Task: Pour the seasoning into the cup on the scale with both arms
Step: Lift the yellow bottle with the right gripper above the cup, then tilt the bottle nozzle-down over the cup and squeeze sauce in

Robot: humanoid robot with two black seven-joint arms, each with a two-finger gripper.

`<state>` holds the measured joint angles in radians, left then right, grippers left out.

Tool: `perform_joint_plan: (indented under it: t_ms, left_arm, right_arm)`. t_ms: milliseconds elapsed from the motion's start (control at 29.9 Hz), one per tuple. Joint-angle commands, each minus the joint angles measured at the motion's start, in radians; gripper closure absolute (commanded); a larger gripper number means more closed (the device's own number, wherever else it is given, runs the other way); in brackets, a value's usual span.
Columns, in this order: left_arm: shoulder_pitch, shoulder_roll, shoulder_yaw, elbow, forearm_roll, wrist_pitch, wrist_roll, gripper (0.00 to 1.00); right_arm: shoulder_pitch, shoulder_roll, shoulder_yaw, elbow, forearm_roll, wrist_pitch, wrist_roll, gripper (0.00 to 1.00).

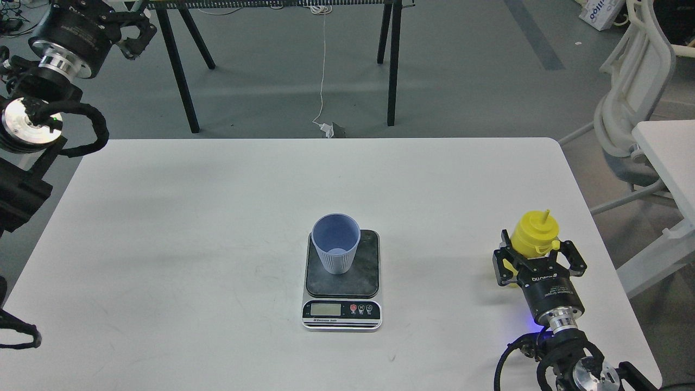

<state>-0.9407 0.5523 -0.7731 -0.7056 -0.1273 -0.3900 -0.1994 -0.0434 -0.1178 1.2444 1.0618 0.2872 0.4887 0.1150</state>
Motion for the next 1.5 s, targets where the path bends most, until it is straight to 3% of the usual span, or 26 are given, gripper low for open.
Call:
perform_joint_plan:
  t_ms: [0,100,234,501,601,869,1002,1203,1470]
  left_arm:
    - [0.0,0.008,0.0,0.0,0.0,0.0,0.0,0.0]
    - [0.0,0.015,0.0,-0.005,-0.002,0.0,0.0,0.0]
    - [0.0,0.021,-0.006,-0.006,-0.002,0.0,0.0,0.0]
    - [0.0,0.017,-0.012,0.0,0.002,0.003,0.0,0.0]
    - [0.0,-0.011,-0.015,0.005,-0.002,-0.003,0.0,0.0]
    - [0.025,-0.054,-0.071,0.008,-0.02,-0.004,-0.014,0.0]
    - [0.043,-0.081,-0.11,0.008,-0.023,-0.006,-0.015,0.0]
    - [0.097,-0.095,-0.201,0.008,-0.022,-0.01,-0.026,0.0]
    - [0.125,-0.091,-0.202,0.008,-0.022,-0.046,-0.028,0.0]
  right_arm:
    - [0.002,0.0,0.001,0.012,0.0,0.0,0.0,0.71]
    - [0.004,-0.025,0.017,0.056,-0.002,0.0,0.0,0.71]
    - [0.057,-0.15,0.018,0.17,-0.051,0.0,0.002,0.72]
    - [0.307,-0.263,-0.003,0.251,-0.405,0.0,0.023,0.74]
    - [0.437,-0.301,-0.095,0.25,-0.505,0.0,0.038,0.74]
    - [0.822,-0.408,-0.472,0.205,-0.767,0.0,0.143,0.74]
    - [0.986,-0.419,-0.705,0.202,-0.914,-0.114,0.173,0.79]
    - [1.174,-0.373,-0.991,0.159,-1.178,-0.304,0.176,0.79]
    - [1.231,-0.261,-1.141,0.129,-1.362,-0.424,0.172,0.83]
